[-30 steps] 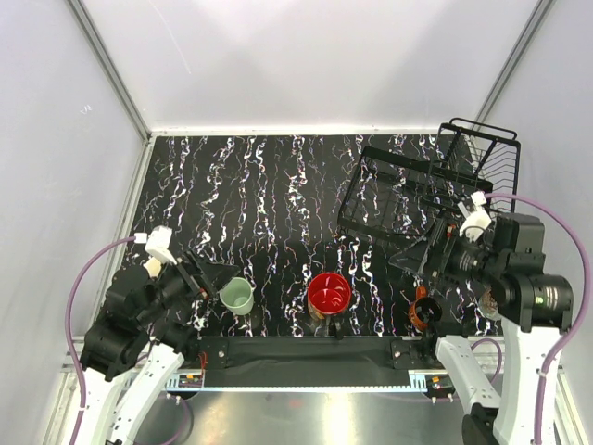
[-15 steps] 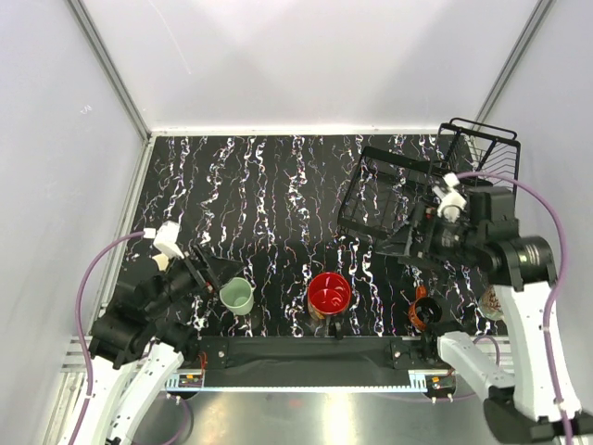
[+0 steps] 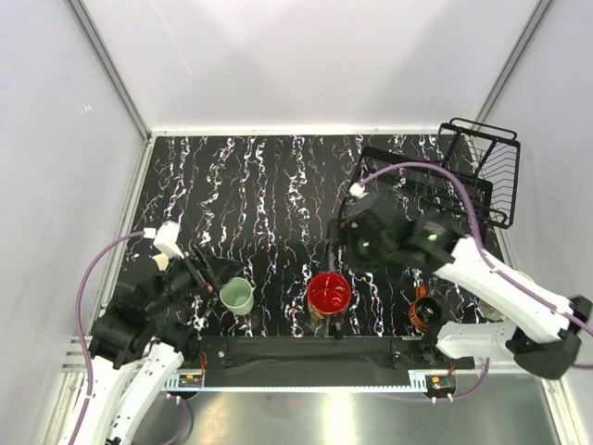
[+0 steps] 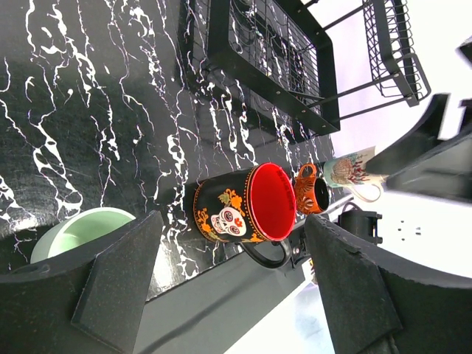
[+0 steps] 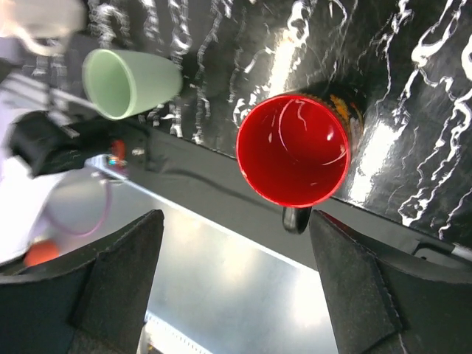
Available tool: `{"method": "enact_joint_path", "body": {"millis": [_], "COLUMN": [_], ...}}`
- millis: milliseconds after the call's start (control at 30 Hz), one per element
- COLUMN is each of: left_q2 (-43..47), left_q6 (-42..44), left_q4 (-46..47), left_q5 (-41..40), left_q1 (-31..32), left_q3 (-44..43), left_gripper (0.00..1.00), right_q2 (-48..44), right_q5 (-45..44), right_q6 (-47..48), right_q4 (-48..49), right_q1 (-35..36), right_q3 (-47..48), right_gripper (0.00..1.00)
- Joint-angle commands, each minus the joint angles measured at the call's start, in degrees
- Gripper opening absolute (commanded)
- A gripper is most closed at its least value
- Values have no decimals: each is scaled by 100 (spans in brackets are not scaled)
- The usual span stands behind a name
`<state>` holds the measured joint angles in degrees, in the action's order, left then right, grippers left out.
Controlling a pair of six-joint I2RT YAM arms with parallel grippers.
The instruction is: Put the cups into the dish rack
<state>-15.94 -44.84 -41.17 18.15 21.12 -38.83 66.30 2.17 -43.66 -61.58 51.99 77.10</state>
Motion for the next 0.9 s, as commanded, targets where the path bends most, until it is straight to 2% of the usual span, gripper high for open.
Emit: {"method": "enact_joint_path", "body": {"millis": [0, 200, 300, 467, 567, 800, 867], "left_q2": [179, 329, 381, 697, 882, 637, 584], "left_q6": [133, 169, 160, 98, 168, 221, 213], "left_q4": [4, -93, -198, -559, -515, -928, -902], "left_q5": [-31, -215, -329, -778, -664, -1042, -1033], "left_q1": [14, 14, 23, 14, 14, 14, 14], "left_q3": [-72, -37, -37, -116, -81, -239, -213], "left_gripper": [84, 84, 85, 91, 99, 99, 99], "right_q2": [409, 1401, 1833, 2149, 2448, 2932, 2941], "right_q5": [-1682, -2274, -2483, -2415, -2414, -2406, -2397], "right_q6": [-1177, -1865, -2049, -2138, -2164, -2322, -2392], "right_q4": [182, 102, 68, 645, 666, 621, 708], "right_q1": [741, 1603, 1770, 1806, 1806, 1806, 1806], "right_q3": [-29, 165, 209, -81, 23, 33, -106], "right_gripper": [87, 87, 84, 81, 80, 77, 72]}}
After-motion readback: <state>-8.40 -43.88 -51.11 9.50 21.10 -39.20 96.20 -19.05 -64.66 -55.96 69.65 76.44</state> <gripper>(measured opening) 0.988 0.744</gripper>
